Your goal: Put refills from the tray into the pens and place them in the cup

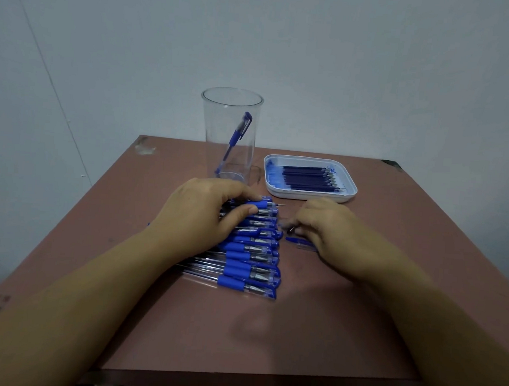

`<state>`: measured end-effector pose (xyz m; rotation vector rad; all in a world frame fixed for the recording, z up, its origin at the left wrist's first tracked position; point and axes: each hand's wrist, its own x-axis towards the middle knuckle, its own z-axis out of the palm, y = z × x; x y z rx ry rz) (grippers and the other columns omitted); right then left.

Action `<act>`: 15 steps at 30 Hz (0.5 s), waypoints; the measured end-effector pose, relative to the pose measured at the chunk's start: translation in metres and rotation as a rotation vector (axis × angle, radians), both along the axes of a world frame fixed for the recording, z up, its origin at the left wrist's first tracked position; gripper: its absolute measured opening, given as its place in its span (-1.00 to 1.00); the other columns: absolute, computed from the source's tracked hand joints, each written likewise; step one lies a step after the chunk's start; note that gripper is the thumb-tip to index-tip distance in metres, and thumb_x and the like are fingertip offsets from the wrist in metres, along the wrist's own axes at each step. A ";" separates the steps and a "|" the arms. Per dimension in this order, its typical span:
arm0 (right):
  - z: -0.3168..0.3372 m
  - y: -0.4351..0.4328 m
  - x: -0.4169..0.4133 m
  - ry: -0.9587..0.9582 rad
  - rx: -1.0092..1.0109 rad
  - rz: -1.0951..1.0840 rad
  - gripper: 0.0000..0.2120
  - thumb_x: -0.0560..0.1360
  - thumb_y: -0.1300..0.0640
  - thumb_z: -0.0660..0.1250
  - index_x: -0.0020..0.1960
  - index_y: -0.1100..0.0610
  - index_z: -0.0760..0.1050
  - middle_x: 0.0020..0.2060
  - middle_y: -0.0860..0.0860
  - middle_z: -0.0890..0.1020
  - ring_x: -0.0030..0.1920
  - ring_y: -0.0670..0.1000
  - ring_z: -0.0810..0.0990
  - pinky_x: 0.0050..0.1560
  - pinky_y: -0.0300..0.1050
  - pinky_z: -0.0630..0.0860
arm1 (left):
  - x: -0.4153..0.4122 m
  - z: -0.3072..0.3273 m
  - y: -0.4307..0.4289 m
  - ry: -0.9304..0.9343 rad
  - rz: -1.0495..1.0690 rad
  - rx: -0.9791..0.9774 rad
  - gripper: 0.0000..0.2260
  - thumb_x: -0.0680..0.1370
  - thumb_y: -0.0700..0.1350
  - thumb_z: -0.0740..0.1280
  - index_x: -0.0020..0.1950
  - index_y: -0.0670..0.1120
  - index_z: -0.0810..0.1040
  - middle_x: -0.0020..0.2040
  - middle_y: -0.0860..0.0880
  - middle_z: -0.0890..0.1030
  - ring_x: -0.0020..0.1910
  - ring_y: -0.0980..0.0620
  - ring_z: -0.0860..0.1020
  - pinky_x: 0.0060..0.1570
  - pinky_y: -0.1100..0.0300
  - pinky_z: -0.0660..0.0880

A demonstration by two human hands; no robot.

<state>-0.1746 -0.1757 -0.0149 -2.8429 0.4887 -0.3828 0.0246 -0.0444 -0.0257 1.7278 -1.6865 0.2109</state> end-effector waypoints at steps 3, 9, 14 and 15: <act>0.003 0.000 -0.003 -0.054 0.042 -0.032 -0.75 0.56 0.27 0.30 0.18 0.07 0.61 -0.01 -0.08 0.63 -0.04 -0.17 0.50 0.02 -0.41 0.38 | 0.000 0.000 0.000 0.002 0.000 0.017 -0.81 0.53 0.06 0.37 0.12 0.11 0.66 -0.06 0.17 0.68 -0.12 0.20 0.59 -0.12 0.28 0.49; -0.001 -0.004 -0.010 -0.405 0.009 -0.116 -0.83 0.47 0.16 0.45 0.06 0.03 0.61 -0.15 -0.20 0.58 -0.10 -0.29 0.52 -0.10 -0.51 0.35 | -0.001 0.000 0.000 0.013 -0.010 0.005 -0.82 0.53 0.04 0.39 0.11 0.10 0.66 -0.07 0.16 0.68 -0.13 0.20 0.60 -0.11 0.23 0.52; -0.006 0.004 0.004 -0.462 0.045 -0.042 -0.79 0.45 0.06 0.48 0.08 0.02 0.63 -0.13 -0.16 0.61 -0.09 -0.17 0.54 -0.08 -0.39 0.42 | -0.005 0.001 -0.002 -0.011 -0.069 0.000 -0.82 0.54 0.05 0.39 0.12 0.11 0.65 -0.06 0.19 0.67 -0.12 0.26 0.56 -0.11 0.34 0.47; -0.007 0.004 0.006 -0.462 0.040 -0.029 -0.81 0.46 0.07 0.47 0.06 0.03 0.64 -0.14 -0.15 0.62 -0.10 -0.16 0.55 -0.09 -0.36 0.44 | -0.006 0.001 -0.002 -0.013 -0.075 -0.007 -0.81 0.54 0.07 0.37 0.11 0.11 0.66 -0.07 0.19 0.67 -0.12 0.26 0.56 -0.11 0.36 0.46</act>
